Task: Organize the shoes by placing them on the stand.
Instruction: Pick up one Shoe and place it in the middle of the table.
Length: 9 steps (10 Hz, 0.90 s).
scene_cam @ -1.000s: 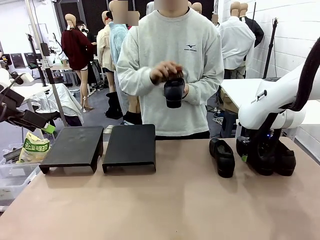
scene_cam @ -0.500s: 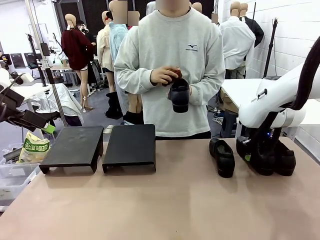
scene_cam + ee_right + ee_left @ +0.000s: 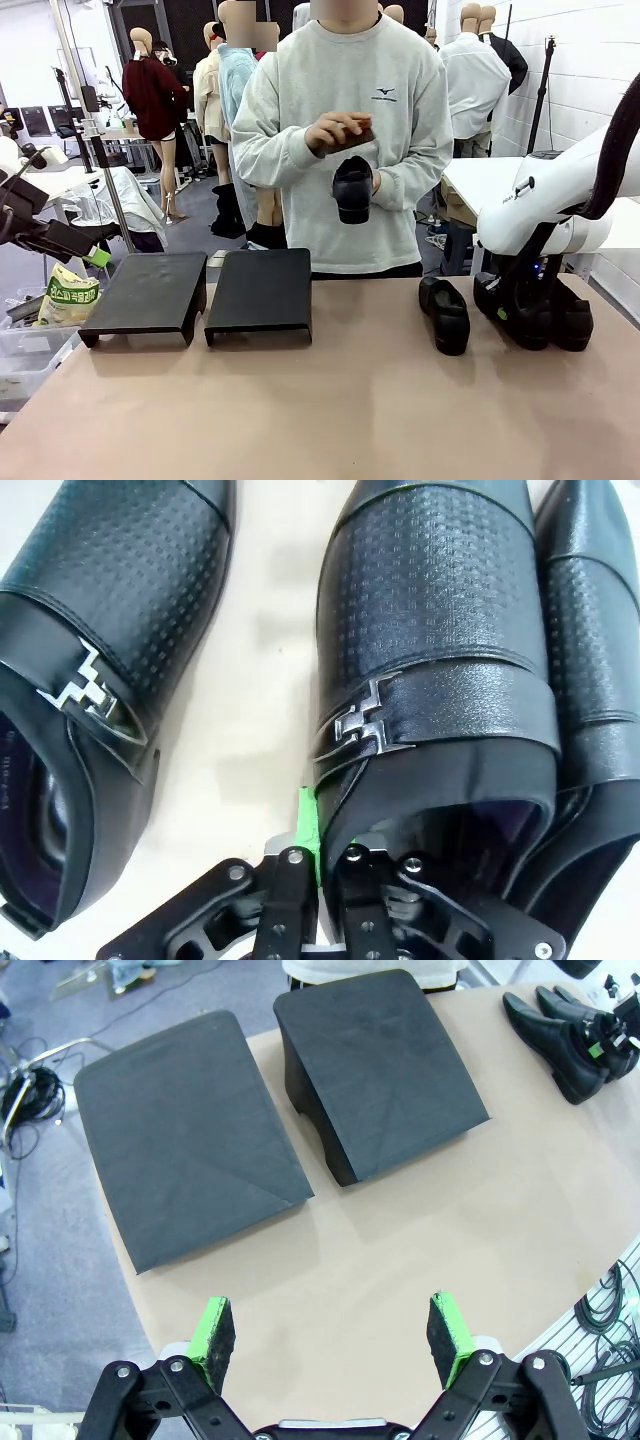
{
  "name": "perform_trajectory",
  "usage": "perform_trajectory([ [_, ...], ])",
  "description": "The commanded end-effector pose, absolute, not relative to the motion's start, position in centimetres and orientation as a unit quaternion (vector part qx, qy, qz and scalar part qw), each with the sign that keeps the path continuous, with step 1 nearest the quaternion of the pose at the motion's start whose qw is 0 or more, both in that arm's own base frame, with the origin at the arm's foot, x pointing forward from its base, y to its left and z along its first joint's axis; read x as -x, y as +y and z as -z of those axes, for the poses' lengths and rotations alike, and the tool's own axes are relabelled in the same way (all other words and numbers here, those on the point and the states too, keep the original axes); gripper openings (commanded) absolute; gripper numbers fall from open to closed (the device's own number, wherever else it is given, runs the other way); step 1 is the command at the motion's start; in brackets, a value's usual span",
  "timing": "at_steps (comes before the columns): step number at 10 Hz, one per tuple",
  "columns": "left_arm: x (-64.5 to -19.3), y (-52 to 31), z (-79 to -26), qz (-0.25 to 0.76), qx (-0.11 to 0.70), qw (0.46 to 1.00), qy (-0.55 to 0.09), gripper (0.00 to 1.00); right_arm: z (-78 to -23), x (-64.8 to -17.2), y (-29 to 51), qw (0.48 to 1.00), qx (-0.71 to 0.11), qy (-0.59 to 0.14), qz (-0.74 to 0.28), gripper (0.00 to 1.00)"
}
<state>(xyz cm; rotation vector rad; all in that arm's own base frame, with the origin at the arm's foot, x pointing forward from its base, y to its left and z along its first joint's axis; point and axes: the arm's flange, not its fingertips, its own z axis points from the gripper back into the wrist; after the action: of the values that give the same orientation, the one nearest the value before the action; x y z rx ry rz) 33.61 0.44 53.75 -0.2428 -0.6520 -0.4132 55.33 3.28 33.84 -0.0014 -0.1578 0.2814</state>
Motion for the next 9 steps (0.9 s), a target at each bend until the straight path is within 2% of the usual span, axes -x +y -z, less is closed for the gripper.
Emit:
perform_trajectory([
  [1, -33.6, 0.6, -53.7, 0.204, 0.121, 0.918, -0.318, 1.0, -34.0, -55.5, 2.8, 0.988, 0.003, -0.085, -0.126, 0.0],
  [3, -33.6, 0.6, -53.7, 0.204, 0.121, 0.918, -0.318, 1.0, -35.7, -54.3, 3.5, 0.991, -0.003, -0.098, -0.088, 0.0],
  [5, -33.6, 0.6, -53.7, 0.204, 0.121, 0.918, -0.318, 1.0, -39.1, -52.1, 5.3, 0.986, 0.002, -0.14, -0.089, 0.0],
  [9, -33.6, 0.6, -53.7, 0.204, 0.121, 0.918, -0.318, 1.0, -44.0, -46.7, 8.2, 0.983, 0.059, -0.166, -0.046, 0.0],
])
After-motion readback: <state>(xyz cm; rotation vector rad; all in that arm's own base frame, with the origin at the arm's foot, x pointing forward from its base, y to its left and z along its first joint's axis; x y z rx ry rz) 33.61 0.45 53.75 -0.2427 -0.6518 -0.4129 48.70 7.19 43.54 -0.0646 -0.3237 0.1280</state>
